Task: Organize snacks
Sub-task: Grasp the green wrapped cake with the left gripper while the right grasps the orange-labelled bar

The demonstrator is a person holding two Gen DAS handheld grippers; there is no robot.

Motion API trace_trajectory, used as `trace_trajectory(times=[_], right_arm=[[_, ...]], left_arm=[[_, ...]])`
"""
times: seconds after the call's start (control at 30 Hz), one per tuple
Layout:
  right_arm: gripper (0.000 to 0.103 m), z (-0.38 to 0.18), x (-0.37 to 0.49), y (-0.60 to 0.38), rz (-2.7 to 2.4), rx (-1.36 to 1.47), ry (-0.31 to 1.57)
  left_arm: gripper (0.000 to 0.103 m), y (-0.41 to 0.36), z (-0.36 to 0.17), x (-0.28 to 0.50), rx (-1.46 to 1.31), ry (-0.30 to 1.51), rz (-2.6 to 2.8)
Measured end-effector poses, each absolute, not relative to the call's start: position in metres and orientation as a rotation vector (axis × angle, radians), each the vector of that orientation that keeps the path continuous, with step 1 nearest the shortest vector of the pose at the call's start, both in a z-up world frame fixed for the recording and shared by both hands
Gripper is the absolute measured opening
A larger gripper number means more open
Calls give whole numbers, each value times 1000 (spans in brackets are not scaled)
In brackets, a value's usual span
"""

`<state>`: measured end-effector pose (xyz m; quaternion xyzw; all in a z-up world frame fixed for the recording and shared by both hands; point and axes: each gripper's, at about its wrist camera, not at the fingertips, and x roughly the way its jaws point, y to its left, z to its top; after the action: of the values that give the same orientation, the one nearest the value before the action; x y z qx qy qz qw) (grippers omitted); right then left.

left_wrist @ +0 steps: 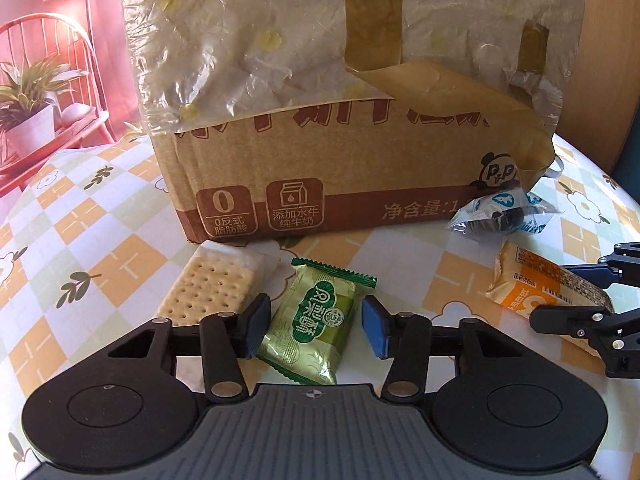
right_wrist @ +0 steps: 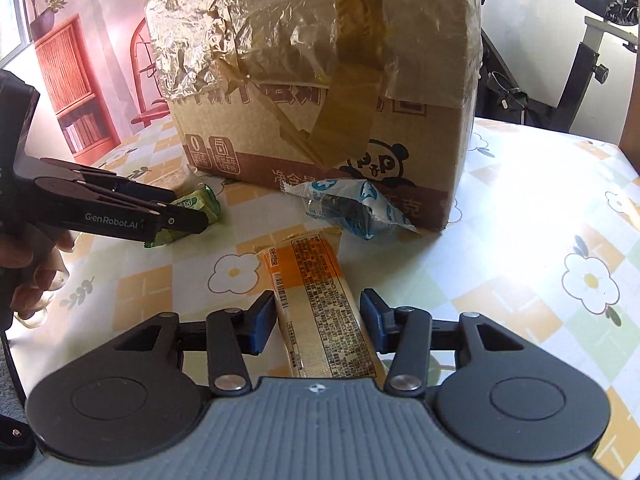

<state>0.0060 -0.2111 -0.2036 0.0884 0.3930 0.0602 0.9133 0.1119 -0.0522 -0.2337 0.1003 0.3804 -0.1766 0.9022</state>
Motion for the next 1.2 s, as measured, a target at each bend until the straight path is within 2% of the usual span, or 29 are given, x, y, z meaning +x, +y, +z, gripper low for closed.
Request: trace_trajectory(times=[0.13, 0.57, 1.2], right_arm=[[43, -206, -1, -210, 104, 179, 780], [42, -208, -1, -199, 92, 101, 767], [42, -208, -2, -203, 96, 131, 761]], left_arm=[[40, -55, -235, 107, 157, 809, -303], [40, -60, -242, 61, 124, 748, -274], [39, -55, -227, 53, 88, 728, -277]])
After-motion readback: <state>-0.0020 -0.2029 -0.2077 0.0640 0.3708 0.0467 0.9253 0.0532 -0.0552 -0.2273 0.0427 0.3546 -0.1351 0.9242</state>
